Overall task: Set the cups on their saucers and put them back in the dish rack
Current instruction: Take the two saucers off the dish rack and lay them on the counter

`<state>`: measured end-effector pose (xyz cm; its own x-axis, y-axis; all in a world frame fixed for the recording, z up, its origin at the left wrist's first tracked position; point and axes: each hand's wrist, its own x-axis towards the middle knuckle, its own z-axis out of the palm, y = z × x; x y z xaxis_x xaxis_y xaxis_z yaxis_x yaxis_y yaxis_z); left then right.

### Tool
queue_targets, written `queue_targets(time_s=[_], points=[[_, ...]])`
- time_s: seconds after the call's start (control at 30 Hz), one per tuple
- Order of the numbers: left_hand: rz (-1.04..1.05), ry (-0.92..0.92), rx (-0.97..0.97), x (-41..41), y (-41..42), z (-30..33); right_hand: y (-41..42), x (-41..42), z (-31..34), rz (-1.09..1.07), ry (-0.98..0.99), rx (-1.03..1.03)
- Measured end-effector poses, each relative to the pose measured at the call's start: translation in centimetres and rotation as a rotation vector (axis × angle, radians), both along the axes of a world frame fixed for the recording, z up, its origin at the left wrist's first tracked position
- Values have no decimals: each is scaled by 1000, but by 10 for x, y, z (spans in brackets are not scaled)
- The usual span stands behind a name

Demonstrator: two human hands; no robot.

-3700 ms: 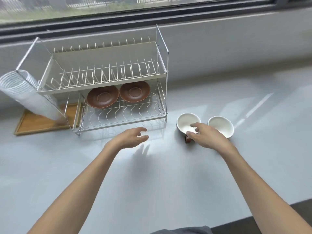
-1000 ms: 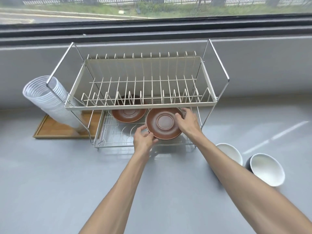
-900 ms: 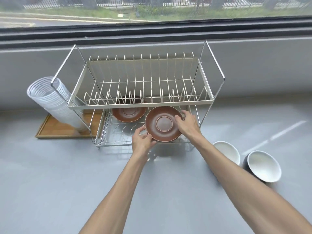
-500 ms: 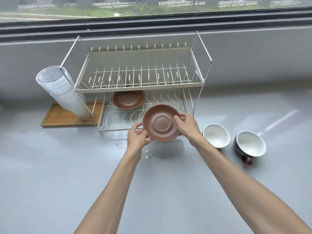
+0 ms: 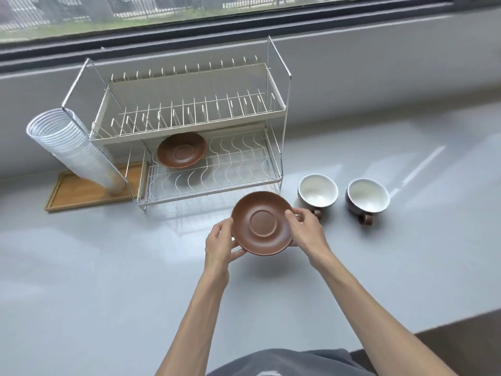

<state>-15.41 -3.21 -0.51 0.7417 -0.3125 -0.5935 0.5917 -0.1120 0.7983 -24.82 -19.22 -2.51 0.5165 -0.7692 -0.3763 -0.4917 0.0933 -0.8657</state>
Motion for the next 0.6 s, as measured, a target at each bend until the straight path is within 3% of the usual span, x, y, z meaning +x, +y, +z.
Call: queue_targets(time_s=[0.6], points=[[-345, 92, 92, -110, -70, -10, -38, -154, -35, -285, 131, 45]])
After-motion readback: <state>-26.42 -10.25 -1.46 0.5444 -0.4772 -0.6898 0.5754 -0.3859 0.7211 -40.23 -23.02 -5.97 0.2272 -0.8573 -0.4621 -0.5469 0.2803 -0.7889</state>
